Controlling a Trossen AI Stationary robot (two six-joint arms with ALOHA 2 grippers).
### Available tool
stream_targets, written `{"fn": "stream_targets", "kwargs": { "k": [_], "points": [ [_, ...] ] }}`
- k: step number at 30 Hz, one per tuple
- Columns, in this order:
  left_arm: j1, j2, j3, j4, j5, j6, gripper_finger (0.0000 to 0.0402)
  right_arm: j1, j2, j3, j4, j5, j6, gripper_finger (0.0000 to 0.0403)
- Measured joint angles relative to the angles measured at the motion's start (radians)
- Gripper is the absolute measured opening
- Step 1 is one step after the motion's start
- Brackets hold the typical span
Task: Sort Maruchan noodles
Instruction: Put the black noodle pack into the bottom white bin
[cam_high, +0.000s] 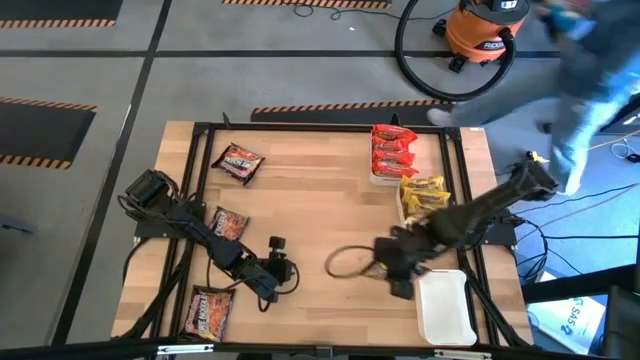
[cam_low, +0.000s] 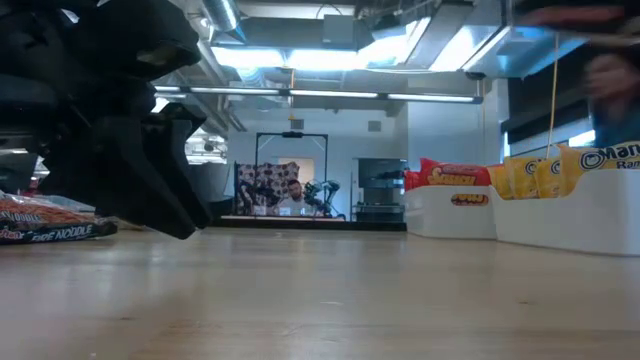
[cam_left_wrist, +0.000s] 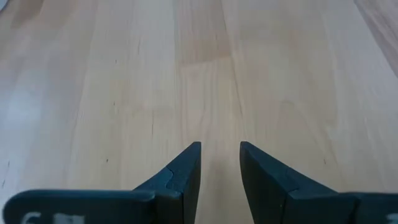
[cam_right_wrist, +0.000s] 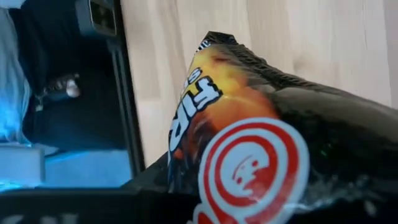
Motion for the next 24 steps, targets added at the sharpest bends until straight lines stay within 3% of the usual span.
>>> {"fn": "stream_targets", "kwargs": {
  "k": [9, 16, 24],
  "points": [
    [0.0, 0.0, 0.0, 0.017, -0.001, -0.007, 0.0105, 0.25, -0.046, -0.02, -0.298, 0.142, 0.299, 0.013],
    [0.0, 0.0, 0.0, 0.037, -0.001, -0.01, 0.0105, 0.364, -0.044, -0.11, -0.303, 0.128, 0.392, 0.0131],
    [0.0, 0.0, 0.0, 0.044, 0.0, -0.034, 0.0105, 0.429, -0.044, -0.198, -0.266, 0.042, 0.462, 0.0131]
  ]
}}
